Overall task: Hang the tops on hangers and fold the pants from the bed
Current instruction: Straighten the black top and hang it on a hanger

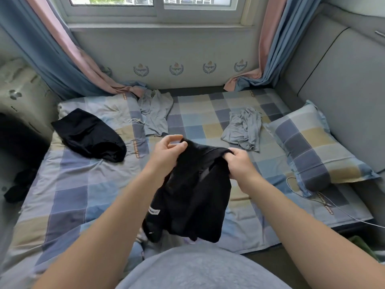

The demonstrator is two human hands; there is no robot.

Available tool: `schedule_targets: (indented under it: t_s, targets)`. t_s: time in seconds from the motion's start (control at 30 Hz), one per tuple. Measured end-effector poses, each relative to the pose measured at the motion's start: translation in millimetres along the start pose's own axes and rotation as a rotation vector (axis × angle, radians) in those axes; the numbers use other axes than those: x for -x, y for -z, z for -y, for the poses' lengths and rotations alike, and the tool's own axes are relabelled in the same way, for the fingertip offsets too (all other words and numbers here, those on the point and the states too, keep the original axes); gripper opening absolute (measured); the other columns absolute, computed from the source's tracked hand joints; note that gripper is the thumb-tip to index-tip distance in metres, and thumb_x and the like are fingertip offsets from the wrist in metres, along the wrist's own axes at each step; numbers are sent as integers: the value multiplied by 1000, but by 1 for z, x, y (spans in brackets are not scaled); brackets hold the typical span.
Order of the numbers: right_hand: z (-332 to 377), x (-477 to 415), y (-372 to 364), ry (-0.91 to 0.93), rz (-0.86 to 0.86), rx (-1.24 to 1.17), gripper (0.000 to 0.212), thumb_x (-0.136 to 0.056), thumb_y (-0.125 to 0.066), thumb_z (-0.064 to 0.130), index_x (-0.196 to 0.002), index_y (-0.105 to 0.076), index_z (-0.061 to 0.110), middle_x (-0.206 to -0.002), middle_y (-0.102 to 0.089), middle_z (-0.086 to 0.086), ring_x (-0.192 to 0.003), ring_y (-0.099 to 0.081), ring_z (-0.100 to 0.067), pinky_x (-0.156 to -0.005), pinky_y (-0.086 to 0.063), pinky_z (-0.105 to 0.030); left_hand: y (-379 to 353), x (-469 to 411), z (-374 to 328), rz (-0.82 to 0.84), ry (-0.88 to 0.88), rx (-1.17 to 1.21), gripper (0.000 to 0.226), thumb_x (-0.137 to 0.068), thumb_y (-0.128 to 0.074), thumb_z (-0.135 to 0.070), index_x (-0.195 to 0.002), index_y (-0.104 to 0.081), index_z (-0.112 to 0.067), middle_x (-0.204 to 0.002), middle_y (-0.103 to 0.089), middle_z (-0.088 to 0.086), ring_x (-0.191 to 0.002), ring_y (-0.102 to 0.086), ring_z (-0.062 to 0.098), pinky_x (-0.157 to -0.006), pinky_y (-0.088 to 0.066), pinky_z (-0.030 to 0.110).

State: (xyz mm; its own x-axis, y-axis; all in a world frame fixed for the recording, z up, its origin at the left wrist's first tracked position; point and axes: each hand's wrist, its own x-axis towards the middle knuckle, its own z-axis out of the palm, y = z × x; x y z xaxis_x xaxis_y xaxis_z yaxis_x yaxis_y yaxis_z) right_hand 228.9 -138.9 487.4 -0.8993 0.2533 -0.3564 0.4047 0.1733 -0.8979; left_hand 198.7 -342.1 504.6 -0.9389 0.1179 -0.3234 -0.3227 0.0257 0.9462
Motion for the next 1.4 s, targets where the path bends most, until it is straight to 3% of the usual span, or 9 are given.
schedule_targets:
  t_s: [0.17,0.33,0.6,0.73,0.93,1.1,1.23,1.3,1.4]
  targets:
    - [21,5,3,43,-43,-115,22,-97,-53,10,-81,-68,8,-70,-68,-5,-67,-63,-18,-54,-51,-28,-12,8,38,183,58,-111,47,-88,-75,-10,-130,-55,-17,-123,-63,6,-106,-67,19,-79,-57,27]
    - [34,17,4,50,-5,-196,19,-96,-56,10,-84,-70,8,-74,-74,-9,-69,-71,-21,-58,-58,-34,-35,13,63,292,-25,-325,74,-68,-82,-44,-133,-51,-25,-126,-61,-3,-113,-63,15,-95,-56,42]
    - [46,30,27,41,103,-331,25,-98,-60,19,-81,-76,9,-79,-75,-11,-67,-72,-20,-55,-55,-26,-59,-5,86,218,-93,-457,23,-87,-70,-24,-108,-66,-33,-93,-72,-15,-86,-70,7,-80,-57,35]
    - [42,25,45,50,10,-360,20,-95,-64,18,-82,-77,10,-82,-75,-13,-71,-71,-24,-61,-56,-30,-60,-14,85,8,20,-212,7,-99,-59,-20,-103,-65,-17,-98,-72,6,-97,-67,28,-87,-56,47]
    - [-22,-1,76,118,-282,183,31,-90,-67,18,-75,-60,-8,-64,-53,-13,-66,-50,-24,-62,-37,-35,-38,-23,43,-125,85,158,20,-100,-61,-25,-96,-68,-6,-101,-71,19,-90,-63,26,-85,-53,43]
    - [-46,0,68,-183,30,861,14,-84,-59,31,-95,-62,23,-100,-66,-1,-98,-61,-26,-88,-53,-38,-38,-9,12,109,-14,-1,27,-94,-70,-28,-93,-72,-1,-100,-69,28,-83,-67,24,-79,-52,40]
    - [-23,8,33,169,336,467,72,-77,-73,50,-141,-42,37,-135,-48,17,-125,-44,1,-96,-36,-18,-41,2,1,270,-48,-110,32,-95,-68,-23,-96,-67,8,-85,-63,21,-79,-59,26,-74,-45,39]
    - [-11,9,16,344,335,379,51,-84,-72,38,-131,-53,33,-126,-60,17,-117,-53,5,-89,-39,-8,-39,4,-7,331,-77,-126,19,-93,-71,-18,-89,-70,1,-79,-64,11,-74,-59,21,-68,-46,33]
    - [4,7,1,459,245,388,9,-94,-59,13,-99,-64,16,-83,-68,4,-76,-61,-8,-66,-47,-26,-28,3,-15,366,-198,-293,15,-82,-79,-6,-87,-65,-4,-75,-62,4,-69,-58,14,-63,-46,24]
